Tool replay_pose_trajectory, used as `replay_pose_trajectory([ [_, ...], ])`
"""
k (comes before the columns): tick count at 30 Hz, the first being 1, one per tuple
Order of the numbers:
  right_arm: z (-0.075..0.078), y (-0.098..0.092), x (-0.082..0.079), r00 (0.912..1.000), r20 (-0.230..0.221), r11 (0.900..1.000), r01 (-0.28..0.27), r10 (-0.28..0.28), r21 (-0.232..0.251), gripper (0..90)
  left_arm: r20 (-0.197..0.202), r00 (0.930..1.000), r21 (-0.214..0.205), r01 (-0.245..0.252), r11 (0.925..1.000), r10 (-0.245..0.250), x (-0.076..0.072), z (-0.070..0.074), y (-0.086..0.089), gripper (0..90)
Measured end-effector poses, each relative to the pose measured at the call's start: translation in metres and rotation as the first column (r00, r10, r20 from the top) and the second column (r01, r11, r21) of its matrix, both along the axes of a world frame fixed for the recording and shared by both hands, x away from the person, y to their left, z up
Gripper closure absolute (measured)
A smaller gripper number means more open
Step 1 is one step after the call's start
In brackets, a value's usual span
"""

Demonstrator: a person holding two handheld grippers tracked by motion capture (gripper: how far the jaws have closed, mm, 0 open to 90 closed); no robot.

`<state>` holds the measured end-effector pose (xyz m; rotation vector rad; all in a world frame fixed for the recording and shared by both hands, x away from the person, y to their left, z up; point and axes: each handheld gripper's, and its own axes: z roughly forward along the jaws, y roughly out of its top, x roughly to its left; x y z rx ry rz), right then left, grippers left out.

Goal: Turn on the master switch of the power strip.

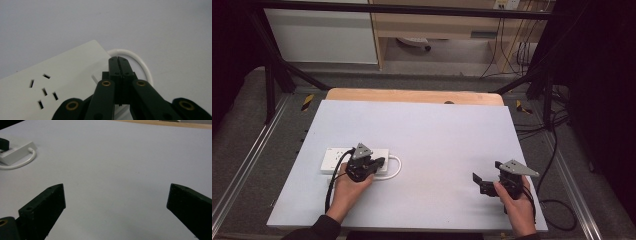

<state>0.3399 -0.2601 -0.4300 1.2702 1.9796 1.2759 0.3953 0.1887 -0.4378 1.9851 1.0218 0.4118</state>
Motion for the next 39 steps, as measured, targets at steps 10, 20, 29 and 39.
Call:
replay_pose_trajectory([
  [10, 0.0008, -0.0002, -0.0003, 1.0000, 0.001, 1.0000, 0.001, -0.001, 0.004, 2.4, 0.007, 1.0000, -0.024, -0.003, 0.9997, 0.003, -0.0002, -0.0011, 0.0009, 90.0],
  [20, 0.0008, -0.0002, -0.0003, 1.0000, 0.002, 1.0000, 0.001, -0.001, 0.003, 2.4, 0.027, 0.9996, -0.041, 0.002, 0.9992, -0.001, -0.0012, 0.0002, 0.0008, 90.0],
  [29, 0.0006, 0.0001, -0.0002, 1.0000, 0.003, 1.0000, 0.001, -0.001, 0.000, 2.4, 0.064, 0.9979, -0.071, 0.005, 0.9974, -0.001, -0.0026, 0.0030, -0.0006, 84.4],
  [39, 0.0005, 0.0001, -0.0001, 1.0000, 0.003, 1.0000, 0.001, -0.001, 0.000, 2.4, 0.084, 0.9964, -0.092, 0.006, 0.9957, 0.002, -0.0033, 0.0058, -0.0011, 75.4],
])
